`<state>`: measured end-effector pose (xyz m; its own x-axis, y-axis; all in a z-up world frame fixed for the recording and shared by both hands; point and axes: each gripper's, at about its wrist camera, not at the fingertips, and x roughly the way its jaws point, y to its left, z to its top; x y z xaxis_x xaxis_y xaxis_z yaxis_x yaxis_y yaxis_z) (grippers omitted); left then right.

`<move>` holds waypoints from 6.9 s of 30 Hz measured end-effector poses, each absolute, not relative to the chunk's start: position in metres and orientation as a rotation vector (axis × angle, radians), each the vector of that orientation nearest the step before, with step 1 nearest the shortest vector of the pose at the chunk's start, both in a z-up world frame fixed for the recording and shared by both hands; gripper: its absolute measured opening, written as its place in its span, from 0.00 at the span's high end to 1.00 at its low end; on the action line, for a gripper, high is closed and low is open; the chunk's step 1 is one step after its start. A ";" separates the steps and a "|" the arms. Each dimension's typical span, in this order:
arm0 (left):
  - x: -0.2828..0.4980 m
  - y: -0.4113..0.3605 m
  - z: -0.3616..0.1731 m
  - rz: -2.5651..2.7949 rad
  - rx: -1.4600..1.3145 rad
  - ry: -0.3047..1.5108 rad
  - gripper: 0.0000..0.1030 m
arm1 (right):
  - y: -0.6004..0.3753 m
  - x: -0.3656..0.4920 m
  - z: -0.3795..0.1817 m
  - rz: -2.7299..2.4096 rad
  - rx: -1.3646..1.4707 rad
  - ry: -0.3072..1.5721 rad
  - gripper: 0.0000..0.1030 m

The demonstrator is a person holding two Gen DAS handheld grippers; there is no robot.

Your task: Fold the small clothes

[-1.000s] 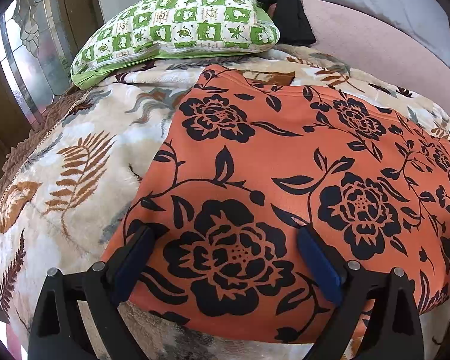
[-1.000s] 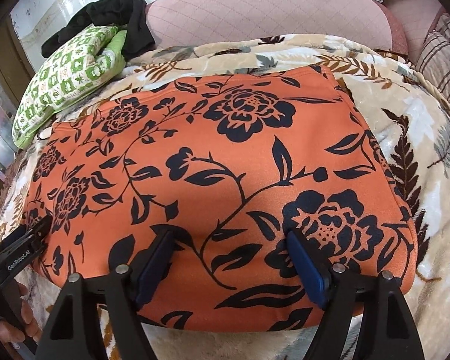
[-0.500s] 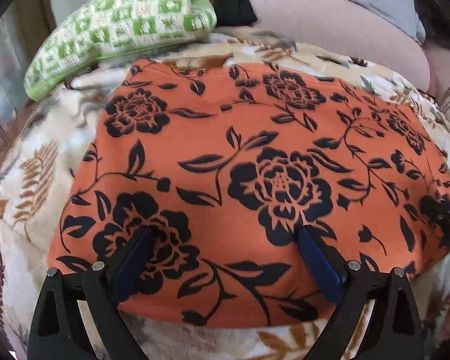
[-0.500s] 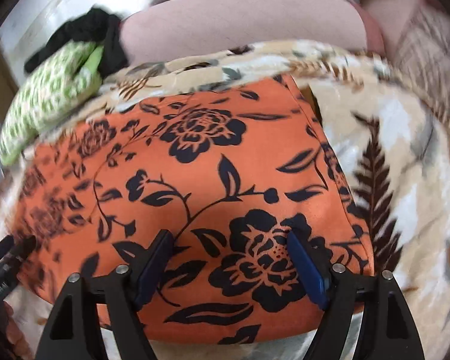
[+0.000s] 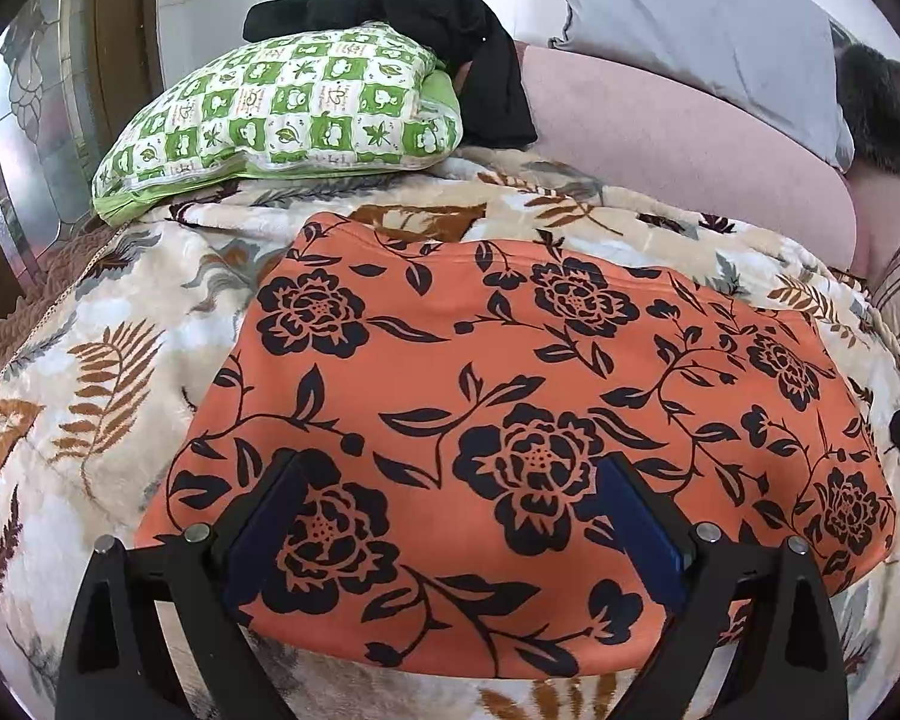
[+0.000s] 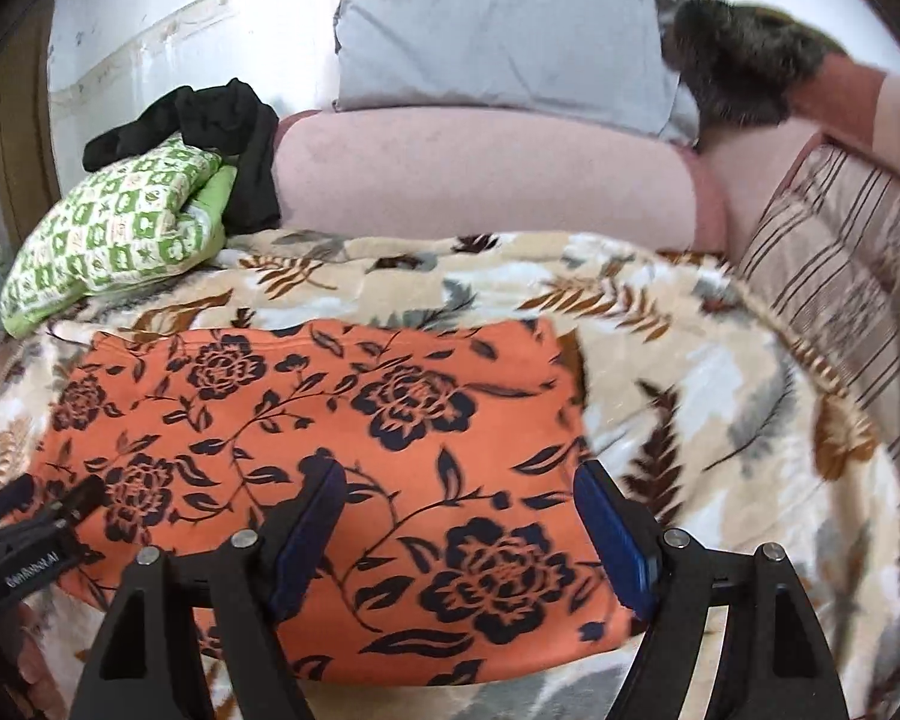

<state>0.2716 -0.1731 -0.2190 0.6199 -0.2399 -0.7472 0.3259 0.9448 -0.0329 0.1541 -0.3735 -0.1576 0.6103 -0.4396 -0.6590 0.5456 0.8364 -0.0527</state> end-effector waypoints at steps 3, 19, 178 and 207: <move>0.268 -0.177 -0.219 -0.324 0.117 0.835 0.06 | -0.372 0.148 -0.151 -0.600 0.125 0.696 0.21; 0.269 -0.174 -0.221 -0.310 0.130 0.843 0.06 | -0.363 0.152 -0.150 -0.584 0.093 0.697 0.21; 0.229 -0.212 -0.245 -0.888 0.111 1.004 0.23 | -0.483 0.143 -0.238 -0.195 0.981 0.747 0.39; 0.234 -0.248 -0.261 -0.849 0.104 1.102 0.21 | -0.484 0.163 -0.170 -0.309 0.721 0.677 0.86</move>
<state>0.2341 -0.2476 -0.2610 0.1791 -0.5510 -0.8151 0.6478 0.6896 -0.3239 0.1633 -0.4836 -0.1700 0.7470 -0.0330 -0.6640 0.4793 0.7189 0.5035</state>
